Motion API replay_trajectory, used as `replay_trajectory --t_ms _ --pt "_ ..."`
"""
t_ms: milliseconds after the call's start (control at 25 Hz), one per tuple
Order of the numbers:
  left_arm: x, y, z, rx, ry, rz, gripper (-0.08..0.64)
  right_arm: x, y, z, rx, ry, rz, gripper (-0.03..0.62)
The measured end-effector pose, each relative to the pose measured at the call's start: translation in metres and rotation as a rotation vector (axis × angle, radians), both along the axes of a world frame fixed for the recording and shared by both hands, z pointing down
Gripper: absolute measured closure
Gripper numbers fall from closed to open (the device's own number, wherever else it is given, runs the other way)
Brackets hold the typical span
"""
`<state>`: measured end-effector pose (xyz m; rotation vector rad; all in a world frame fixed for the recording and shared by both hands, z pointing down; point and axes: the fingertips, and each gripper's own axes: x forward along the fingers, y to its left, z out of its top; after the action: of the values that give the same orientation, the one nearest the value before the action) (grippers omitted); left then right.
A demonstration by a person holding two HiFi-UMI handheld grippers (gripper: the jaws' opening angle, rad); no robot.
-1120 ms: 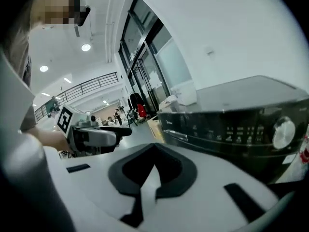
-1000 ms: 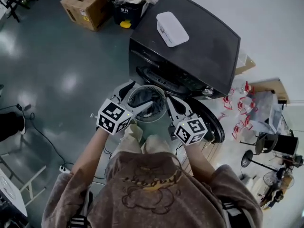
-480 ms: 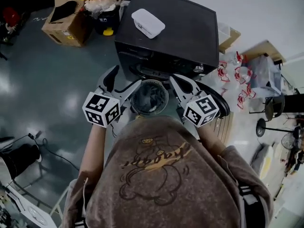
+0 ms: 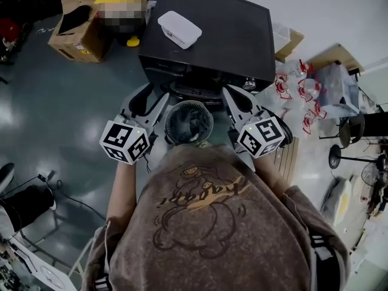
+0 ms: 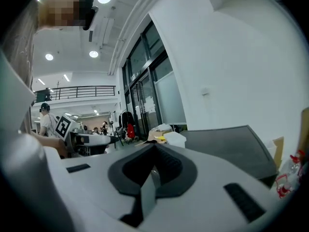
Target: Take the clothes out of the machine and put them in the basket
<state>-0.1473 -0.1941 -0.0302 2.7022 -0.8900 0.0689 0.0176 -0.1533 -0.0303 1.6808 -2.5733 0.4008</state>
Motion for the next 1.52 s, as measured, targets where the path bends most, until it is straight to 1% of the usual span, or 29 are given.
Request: replay_trajectory --t_ms 160,240,280,400,560,680,960,1160,1280,1520 --pt "0.012 -0.002 0.0 0.006 -0.008 -0.069 0.489 0.014 -0.001 -0.001 0.019 0.001 -0.016 0.595" --pt "0.016 -0.003 0.0 0.0 0.004 -0.083 0.546 0.02 -0.002 0.001 0.025 -0.003 -0.023 0.595" --pt "0.018 -0.003 0.0 -0.004 0.01 -0.08 0.554 0.022 -0.003 0.002 0.025 -0.006 -0.024 0.595" --pt "0.027 -0.004 -0.002 0.01 0.021 -0.072 0.555 0.029 -0.004 0.005 0.026 -0.007 -0.025 0.595" --pt "0.036 -0.005 0.001 0.053 0.017 -0.097 0.555 0.038 -0.005 0.012 0.035 0.002 -0.027 0.595" --pt "0.039 -0.003 0.011 0.068 0.012 -0.117 0.555 0.045 -0.004 0.022 0.029 0.011 -0.014 0.595" --pt "0.038 0.004 0.043 0.046 -0.014 -0.156 0.554 0.044 -0.003 0.044 -0.007 0.008 -0.034 0.595" --pt "0.033 0.009 0.067 -0.002 -0.044 -0.183 0.555 0.042 0.0 0.059 -0.03 0.01 -0.043 0.597" --pt "0.029 0.011 0.07 -0.017 -0.048 -0.195 0.555 0.046 0.002 0.063 -0.036 0.014 -0.036 0.597" --pt "0.027 0.013 0.062 -0.019 -0.05 -0.197 0.555 0.05 0.007 0.064 -0.044 0.016 -0.034 0.597"
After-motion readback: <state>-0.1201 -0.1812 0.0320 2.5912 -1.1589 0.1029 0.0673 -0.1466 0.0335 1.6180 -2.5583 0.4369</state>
